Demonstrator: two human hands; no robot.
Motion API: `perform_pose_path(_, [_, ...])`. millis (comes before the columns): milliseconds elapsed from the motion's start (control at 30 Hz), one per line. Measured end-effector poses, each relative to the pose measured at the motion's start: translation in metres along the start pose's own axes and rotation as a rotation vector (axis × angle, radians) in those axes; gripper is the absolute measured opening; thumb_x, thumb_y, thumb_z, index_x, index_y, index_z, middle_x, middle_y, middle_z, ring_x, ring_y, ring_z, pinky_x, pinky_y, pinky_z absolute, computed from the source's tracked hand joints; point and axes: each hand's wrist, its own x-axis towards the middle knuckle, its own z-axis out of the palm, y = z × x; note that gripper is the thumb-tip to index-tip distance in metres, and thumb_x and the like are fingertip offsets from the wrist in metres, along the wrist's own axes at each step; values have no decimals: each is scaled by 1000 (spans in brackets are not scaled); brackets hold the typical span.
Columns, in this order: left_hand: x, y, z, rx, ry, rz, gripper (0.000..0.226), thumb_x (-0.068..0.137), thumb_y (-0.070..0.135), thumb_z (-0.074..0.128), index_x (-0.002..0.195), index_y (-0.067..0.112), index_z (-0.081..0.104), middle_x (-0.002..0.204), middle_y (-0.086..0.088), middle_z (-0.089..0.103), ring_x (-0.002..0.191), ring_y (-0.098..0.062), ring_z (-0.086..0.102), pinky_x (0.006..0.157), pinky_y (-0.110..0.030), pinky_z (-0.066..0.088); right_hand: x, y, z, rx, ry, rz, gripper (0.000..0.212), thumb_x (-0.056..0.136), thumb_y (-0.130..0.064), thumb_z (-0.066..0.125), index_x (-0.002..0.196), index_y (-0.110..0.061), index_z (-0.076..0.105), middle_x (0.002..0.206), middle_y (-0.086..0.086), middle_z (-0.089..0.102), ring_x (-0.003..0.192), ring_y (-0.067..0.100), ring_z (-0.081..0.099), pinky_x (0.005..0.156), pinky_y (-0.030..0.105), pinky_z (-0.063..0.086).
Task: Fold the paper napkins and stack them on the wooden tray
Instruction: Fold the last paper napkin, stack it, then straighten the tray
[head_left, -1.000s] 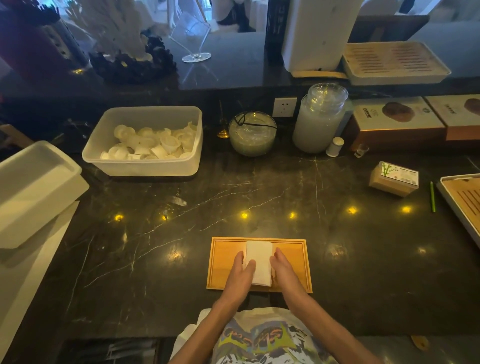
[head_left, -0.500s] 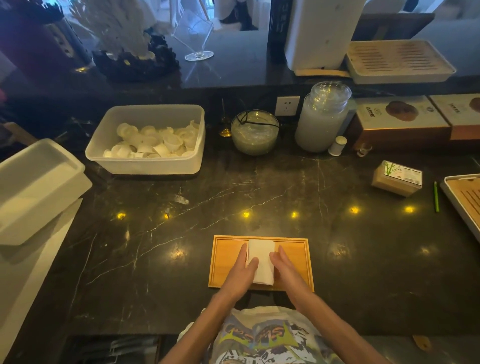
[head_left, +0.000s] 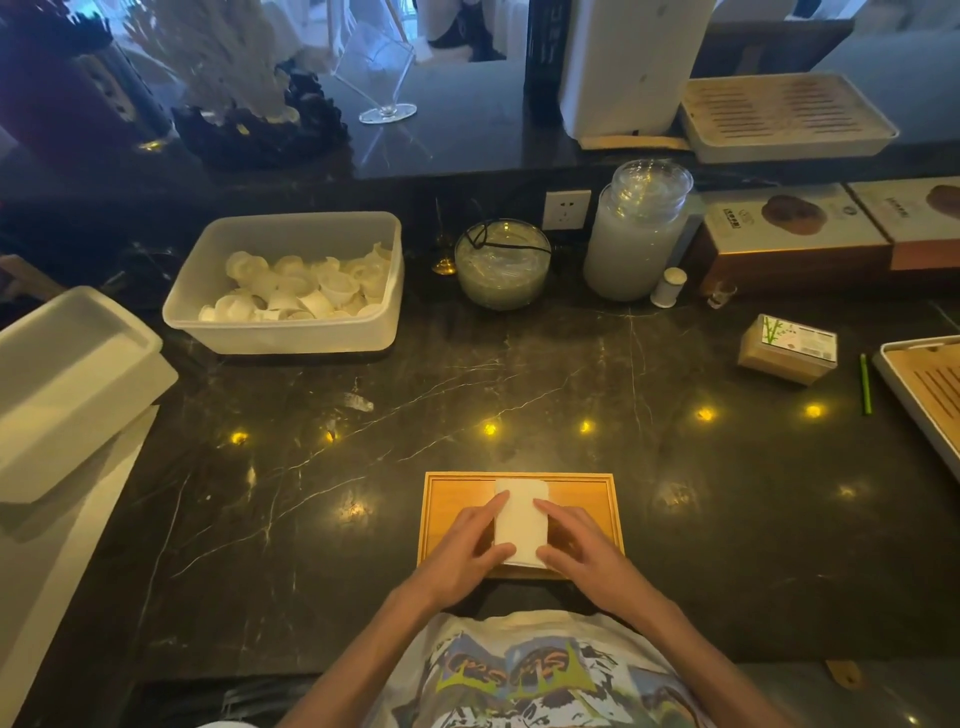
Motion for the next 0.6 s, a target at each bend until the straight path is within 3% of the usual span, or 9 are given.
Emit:
perform_pose_path(167, [7,-8,8,-3,-1,-25,68,101,42,55,155,49,14,148,8,37,124,-3,42,94,-10,40,6,3,0,-36,16,16,62,98,-31,61,152,-40,32,144,-8,45,133,8,41,106,23,36])
perform_pose_path(300, [7,-12,9,-12,-7,-33,72,101,41,55,156,50,8,136,18,34,116,3,44,84,-6,42,8,6,1,-37,1,28,63,98,-32,60,152,-45,29,143,-8,45,133,9,40,108,28,36])
perform_pose_path(433, [7,-15,9,-5,-14,-23,76,101,40,57,156,48,5,134,22,31,117,5,42,83,-5,42,10,8,1,-76,-31,42,66,99,-36,58,153,-48,23,143,-6,44,131,9,40,113,34,38])
perform_pose_path(600, [11,-17,9,-1,-13,-13,78,100,38,58,154,51,3,133,17,33,115,-4,46,87,-7,46,12,7,-5,-148,-84,55,73,95,-47,59,153,-53,14,146,-8,40,131,12,37,114,37,36])
